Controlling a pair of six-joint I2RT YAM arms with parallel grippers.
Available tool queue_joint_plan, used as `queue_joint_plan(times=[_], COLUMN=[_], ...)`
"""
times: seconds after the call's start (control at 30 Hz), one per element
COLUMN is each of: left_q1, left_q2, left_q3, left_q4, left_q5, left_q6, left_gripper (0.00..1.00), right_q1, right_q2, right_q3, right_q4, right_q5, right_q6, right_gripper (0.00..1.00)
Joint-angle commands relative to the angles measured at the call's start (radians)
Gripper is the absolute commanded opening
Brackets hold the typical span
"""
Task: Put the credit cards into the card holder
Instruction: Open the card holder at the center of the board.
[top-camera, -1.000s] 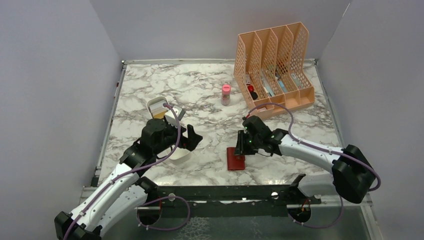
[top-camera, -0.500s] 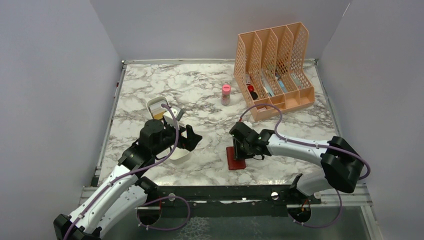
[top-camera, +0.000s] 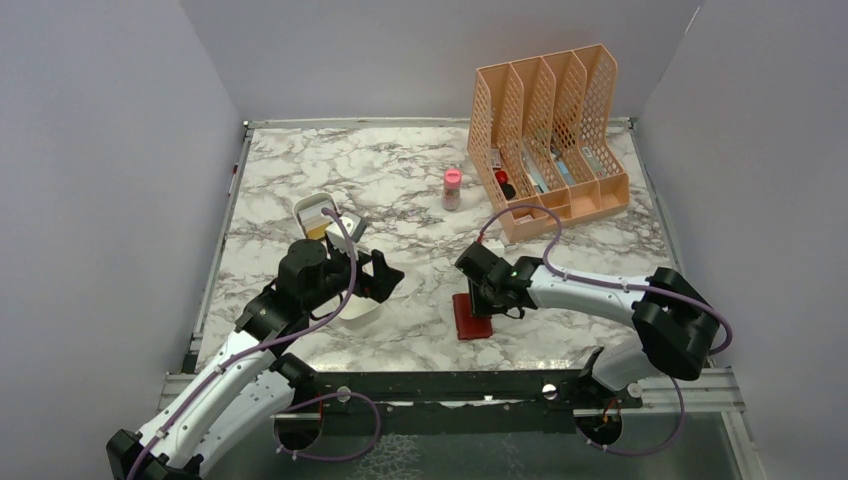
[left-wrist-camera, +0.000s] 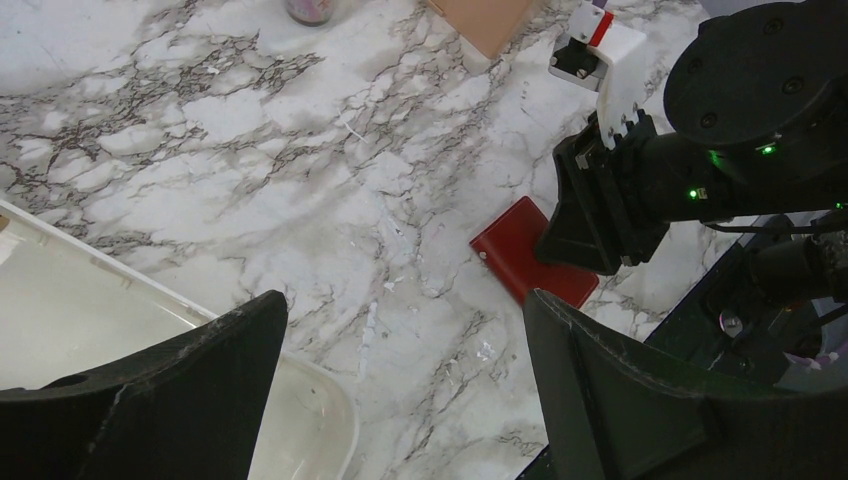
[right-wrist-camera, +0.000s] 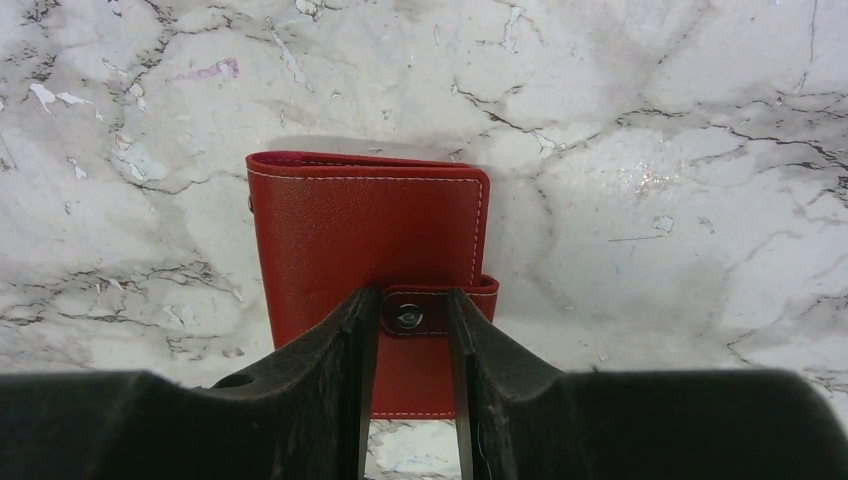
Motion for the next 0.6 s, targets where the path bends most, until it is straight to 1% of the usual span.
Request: queue_joint_plan(times=[0.0, 0.13, 0.27, 0.47, 0.57], left_q1=[0.006, 0.006, 0.006, 0.008, 0.008], left_q2=[0.0, -0.006, -0.005, 0.011, -0.003], left_q3=[0.033, 0.03, 0.029, 0.032, 0.029], left_q4=[-0.006, -0.009, -0.007, -0.01, -0.01], left_q5=[-0.019, -0.015, -0.04, -0.039, -0.046], left_q6=[0.019, 0.012, 0.012, 0.009, 0.004], left_gripper=[0.9, 0.9, 0.89, 0.89, 0.89], right_q1=[0.007, 0.007, 0.007, 0.01, 0.014], right_q2=[0.037, 0.035, 0.018, -0.022, -0.02], right_q3=[-0.018, -0.021, -0.036, -0.046, -0.036], right_q4=[0.019, 0.008, 0.017, 0.039, 0.017], right_q5=[0.019, 0.031, 0.026, -0.011, 0.003], right_q6=[0.004, -0.002, -0.014, -0.018, -0.014], right_gripper=[0.36, 0.36, 0.41, 0.4, 0.38])
